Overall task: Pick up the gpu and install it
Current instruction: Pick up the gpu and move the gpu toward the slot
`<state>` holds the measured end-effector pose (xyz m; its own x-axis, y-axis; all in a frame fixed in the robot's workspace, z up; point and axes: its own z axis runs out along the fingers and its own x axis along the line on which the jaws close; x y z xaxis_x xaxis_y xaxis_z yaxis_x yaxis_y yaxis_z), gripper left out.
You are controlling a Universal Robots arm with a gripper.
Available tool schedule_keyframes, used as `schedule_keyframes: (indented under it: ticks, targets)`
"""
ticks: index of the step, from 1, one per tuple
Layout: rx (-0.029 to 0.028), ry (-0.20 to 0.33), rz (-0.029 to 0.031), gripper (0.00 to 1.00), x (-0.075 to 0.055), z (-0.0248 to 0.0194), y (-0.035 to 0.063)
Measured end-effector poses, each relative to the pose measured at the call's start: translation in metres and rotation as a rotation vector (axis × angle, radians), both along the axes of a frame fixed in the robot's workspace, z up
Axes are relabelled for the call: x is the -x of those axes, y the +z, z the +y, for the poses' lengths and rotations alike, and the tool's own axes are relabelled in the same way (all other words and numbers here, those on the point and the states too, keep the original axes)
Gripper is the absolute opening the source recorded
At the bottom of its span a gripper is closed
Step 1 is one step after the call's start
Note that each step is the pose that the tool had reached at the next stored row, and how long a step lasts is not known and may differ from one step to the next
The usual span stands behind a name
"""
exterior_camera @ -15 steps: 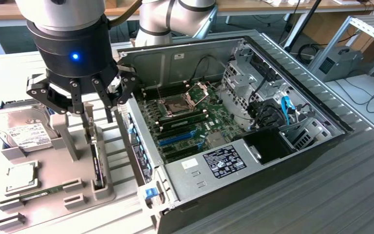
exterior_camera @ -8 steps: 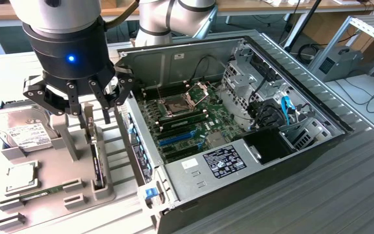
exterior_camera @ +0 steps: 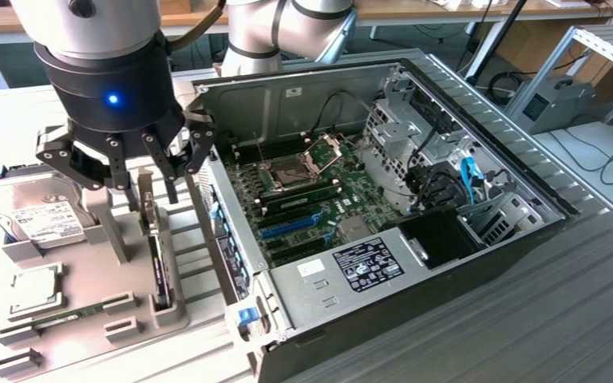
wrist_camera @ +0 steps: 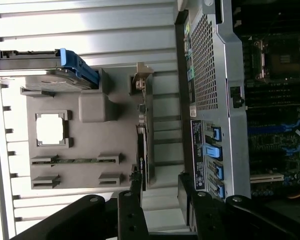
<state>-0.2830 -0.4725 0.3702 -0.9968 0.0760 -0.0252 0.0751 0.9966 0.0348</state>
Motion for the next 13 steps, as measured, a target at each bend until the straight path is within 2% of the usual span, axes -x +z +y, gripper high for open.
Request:
schedule_keyframes:
  ticks: [13]
  targets:
    - [0.0,0.0,0.0001,0.42,0.0022,0.0039,-0.0069]
